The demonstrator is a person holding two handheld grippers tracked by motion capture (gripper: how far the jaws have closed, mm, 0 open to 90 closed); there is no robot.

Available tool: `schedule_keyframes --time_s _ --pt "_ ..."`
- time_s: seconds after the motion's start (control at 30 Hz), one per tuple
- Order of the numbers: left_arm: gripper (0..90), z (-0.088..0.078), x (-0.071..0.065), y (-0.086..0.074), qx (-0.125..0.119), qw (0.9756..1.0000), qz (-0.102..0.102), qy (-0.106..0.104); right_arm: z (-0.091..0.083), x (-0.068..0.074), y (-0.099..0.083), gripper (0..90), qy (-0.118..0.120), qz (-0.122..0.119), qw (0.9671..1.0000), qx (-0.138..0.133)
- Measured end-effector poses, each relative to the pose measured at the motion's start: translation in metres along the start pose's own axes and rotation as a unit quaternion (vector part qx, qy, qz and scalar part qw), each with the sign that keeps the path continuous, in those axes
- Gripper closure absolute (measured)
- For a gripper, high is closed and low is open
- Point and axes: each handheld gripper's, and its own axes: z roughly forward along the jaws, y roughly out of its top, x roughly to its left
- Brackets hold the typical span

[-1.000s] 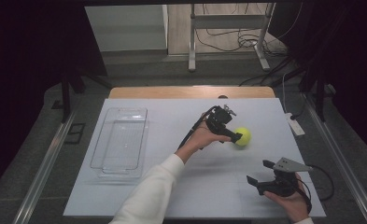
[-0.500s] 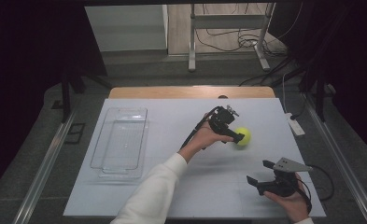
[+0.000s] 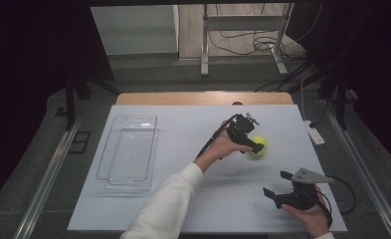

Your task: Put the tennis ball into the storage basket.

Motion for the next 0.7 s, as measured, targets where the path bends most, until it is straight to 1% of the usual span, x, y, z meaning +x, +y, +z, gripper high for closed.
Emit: schedule_keyframes --time_s 0.23,0.33,0.7 --pt "11.5 0.003 0.001 0.001 0.002 1.0000 0.000 -0.002 0.000 0.000 0.000 6.2 0.000 0.001 1.0000 0.001" --pt "11.6 0.005 0.001 0.001 0.001 1.0000 -0.004 -0.003 0.000 0.000 0.000 6.2 0.000 0.001 1.0000 0.001" --pt "11.5 0.016 0.004 0.001 0.012 0.9999 -0.006 -0.003 0.000 -0.001 -0.001 6.3 0.001 0.004 1.0000 0.001"
